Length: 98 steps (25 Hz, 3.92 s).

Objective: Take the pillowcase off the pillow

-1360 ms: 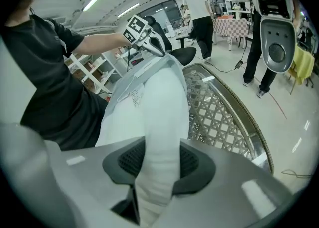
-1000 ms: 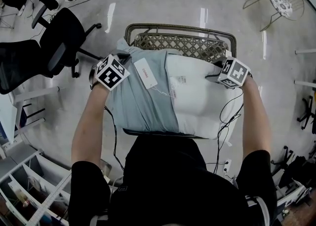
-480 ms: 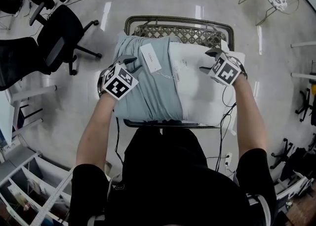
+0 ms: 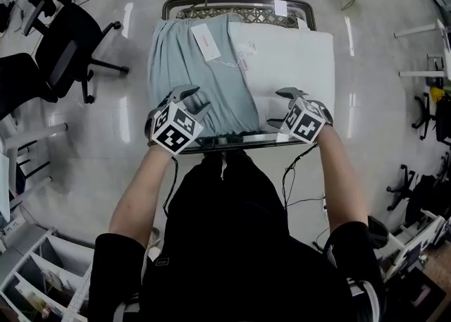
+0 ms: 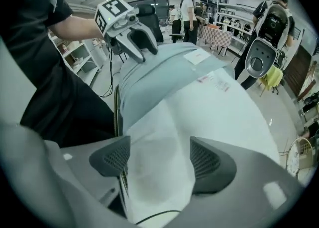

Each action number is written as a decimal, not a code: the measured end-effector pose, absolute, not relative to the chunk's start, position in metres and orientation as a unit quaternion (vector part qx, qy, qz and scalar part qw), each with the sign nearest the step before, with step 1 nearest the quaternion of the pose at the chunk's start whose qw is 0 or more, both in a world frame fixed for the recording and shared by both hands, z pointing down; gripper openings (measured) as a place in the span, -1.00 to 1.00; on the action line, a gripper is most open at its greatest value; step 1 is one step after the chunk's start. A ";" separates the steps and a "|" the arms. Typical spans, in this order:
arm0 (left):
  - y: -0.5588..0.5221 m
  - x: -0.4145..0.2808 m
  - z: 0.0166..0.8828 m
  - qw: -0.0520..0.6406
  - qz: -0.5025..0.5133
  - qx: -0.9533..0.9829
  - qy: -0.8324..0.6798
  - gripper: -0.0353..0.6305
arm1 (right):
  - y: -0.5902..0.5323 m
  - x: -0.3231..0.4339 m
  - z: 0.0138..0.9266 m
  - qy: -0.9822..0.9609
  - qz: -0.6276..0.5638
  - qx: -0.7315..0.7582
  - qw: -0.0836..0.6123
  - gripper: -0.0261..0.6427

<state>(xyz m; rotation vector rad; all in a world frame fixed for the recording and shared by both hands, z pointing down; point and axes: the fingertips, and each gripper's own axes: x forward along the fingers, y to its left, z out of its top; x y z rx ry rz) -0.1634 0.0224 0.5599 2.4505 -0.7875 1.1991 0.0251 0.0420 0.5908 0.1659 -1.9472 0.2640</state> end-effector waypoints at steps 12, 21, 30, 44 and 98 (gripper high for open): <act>0.103 -0.139 0.583 0.160 0.447 0.813 -0.337 -0.20 | 0.077 0.049 0.679 -0.773 -0.049 0.103 0.624 0.83; 0.093 -0.140 0.607 0.087 0.488 0.785 -0.371 -0.11 | 0.053 0.046 0.669 -0.783 -0.068 0.137 0.603 0.11; 0.095 -0.162 0.578 0.087 0.504 0.796 -0.324 -0.62 | 0.044 0.055 0.615 -0.792 -0.012 0.066 0.606 -0.21; 0.112 -0.184 0.564 0.100 0.479 0.817 -0.305 -0.64 | 0.015 0.097 0.603 -0.784 0.029 0.048 0.618 -0.19; 0.136 -0.380 0.642 0.117 0.623 0.679 -0.370 -0.87 | 0.020 0.115 0.601 -0.756 0.032 0.076 0.649 -0.18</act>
